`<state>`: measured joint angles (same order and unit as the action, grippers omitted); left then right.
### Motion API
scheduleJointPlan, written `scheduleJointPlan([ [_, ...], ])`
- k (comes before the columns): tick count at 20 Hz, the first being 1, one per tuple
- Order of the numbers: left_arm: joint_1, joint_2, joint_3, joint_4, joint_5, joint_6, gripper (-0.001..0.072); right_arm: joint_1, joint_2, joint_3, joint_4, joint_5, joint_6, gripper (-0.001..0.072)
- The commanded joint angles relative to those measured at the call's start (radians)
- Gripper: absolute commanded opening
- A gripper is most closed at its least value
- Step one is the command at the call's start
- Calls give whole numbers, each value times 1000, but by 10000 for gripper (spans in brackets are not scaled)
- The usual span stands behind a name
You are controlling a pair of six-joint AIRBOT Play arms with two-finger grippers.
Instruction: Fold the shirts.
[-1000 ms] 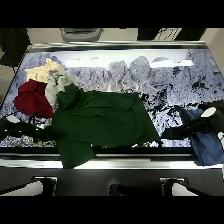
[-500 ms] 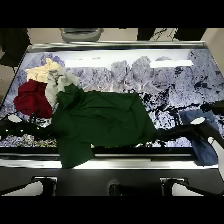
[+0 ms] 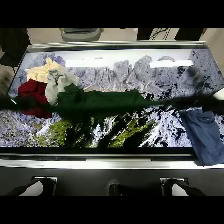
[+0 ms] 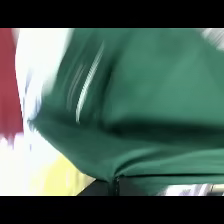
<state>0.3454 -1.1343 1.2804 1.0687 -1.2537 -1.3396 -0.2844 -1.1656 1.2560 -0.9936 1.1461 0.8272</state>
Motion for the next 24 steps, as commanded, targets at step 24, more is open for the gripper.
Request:
scheduleJointPlan([
  [24, -60, 66, 505, -29, -181, -89, 33, 35, 27, 577, -408, 493, 127, 35],
])
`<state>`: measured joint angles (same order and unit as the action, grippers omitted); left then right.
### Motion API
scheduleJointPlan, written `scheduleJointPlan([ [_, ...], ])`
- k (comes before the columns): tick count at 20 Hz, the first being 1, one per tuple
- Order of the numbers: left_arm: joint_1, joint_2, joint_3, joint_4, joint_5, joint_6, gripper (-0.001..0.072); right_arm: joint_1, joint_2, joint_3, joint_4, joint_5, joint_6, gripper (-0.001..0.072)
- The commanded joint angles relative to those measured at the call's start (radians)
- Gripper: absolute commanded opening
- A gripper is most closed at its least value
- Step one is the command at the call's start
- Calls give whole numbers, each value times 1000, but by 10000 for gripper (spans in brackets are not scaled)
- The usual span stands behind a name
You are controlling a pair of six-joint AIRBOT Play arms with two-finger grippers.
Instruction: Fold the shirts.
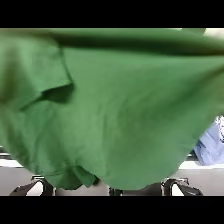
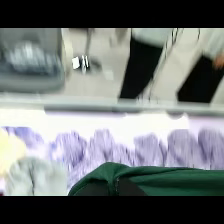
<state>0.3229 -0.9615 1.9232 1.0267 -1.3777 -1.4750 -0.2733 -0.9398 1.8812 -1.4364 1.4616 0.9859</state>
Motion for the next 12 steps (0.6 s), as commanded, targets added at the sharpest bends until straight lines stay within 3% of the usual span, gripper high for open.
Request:
scheduleJointPlan([
  [1, -70, -158, -240, 17, -37, 79, 33, 71, -285, -101, 17, 148, -45, 34],
  [5, -147, -397, -504, 51, 176, 149, 33, 208, -612, -204, -72, -181, 6, 36],
  [9, -164, -686, -416, 36, 331, 149, 33, 213, -803, -204, -65, -529, 204, 36],
  [12, -173, -817, -306, -16, 374, 149, 34, 213, -839, -204, -65, -679, 282, 36],
])
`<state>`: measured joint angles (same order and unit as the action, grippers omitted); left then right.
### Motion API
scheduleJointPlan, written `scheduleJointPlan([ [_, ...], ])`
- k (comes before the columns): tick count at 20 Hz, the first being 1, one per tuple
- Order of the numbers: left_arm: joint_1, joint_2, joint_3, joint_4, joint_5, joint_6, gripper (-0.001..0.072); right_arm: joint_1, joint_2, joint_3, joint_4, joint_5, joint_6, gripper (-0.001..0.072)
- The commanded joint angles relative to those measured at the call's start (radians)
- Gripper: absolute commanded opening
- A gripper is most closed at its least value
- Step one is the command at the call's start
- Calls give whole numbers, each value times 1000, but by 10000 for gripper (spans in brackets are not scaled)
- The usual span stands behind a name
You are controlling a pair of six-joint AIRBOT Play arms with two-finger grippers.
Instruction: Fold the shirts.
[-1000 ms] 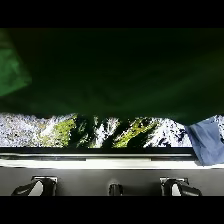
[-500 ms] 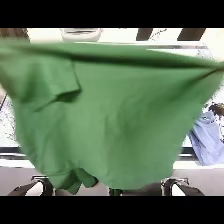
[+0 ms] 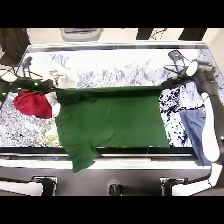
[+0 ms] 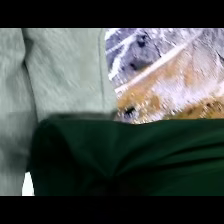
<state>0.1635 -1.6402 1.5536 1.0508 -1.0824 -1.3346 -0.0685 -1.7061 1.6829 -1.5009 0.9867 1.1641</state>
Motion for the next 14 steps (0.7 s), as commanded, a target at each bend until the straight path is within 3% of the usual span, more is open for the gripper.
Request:
scheduleJointPlan([
  [1, -22, -160, 83, -39, 99, 10, 34, 8, -77, -5, -1, -223, 108, 36],
  [3, -27, -161, 95, -36, 100, 13, 34, 8, -67, -1, -4, -197, 98, 36],
  [5, -20, -127, 99, 11, 19, 11, 34, 8, -36, 9, -24, -74, 6, 36],
  [8, -27, -103, 94, 100, -288, -25, 34, 8, -20, 2, -57, 225, -140, 39],
  [10, -42, -103, 44, 106, -420, -56, 34, 8, -39, -27, -57, 336, -209, 39],
  [14, -93, -104, -87, 106, -471, -77, 34, 8, -78, -43, -64, 348, -226, 39],
])
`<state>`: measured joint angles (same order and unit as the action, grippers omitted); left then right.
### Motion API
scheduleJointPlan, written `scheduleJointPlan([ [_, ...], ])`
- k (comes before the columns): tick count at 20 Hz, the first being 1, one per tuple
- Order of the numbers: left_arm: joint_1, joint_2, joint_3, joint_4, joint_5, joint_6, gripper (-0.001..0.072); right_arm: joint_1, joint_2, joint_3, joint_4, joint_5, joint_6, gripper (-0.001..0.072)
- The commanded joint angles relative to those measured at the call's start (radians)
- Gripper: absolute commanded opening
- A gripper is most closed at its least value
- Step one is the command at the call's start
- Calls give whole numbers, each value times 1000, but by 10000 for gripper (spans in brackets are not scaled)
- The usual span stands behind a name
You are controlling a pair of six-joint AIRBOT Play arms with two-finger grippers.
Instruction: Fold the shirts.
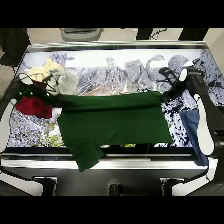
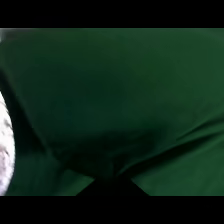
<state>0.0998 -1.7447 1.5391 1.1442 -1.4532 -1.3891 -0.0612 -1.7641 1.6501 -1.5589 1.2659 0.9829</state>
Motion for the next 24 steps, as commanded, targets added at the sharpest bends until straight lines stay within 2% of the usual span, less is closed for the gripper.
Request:
scheduleJointPlan([
  [1, -39, 0, -98, 12, -89, -29, 34, 1, -26, -11, -6, 57, -45, 39],
  [8, -32, 0, -161, 34, -24, -71, 38, 2, -70, -11, 7, 78, -6, 41],
  [9, -29, 0, -159, 18, -9, -69, 133, 1, -66, -10, 5, 71, 7, 101],
  [10, -19, 1, -147, -5, 1, -70, 400, 1, -56, -5, 1, 80, 12, 328],
  [11, -5, 3, -126, -29, -5, -70, 512, -7, -43, 5, -3, 113, 10, 381],
  [13, 32, 21, -82, -64, -55, -71, 511, -59, -10, 20, 14, 202, 5, 424],
  [15, 64, 70, -93, -61, -95, -70, 511, -153, 17, 19, 96, 362, 4, 441],
  [17, 78, 156, -202, -60, -77, -69, 510, -245, 21, 0, 200, 478, 5, 504],
  [18, 79, 209, -302, -60, -50, -60, 511, -276, 22, -24, 225, 510, 5, 504],
  [20, 75, 331, -549, -60, -8, -47, 511, -296, 42, -92, 221, 508, 3, 504],
  [24, 75, 555, -925, -90, 124, -29, 510, -296, 112, -215, 239, 356, -5, 503],
])
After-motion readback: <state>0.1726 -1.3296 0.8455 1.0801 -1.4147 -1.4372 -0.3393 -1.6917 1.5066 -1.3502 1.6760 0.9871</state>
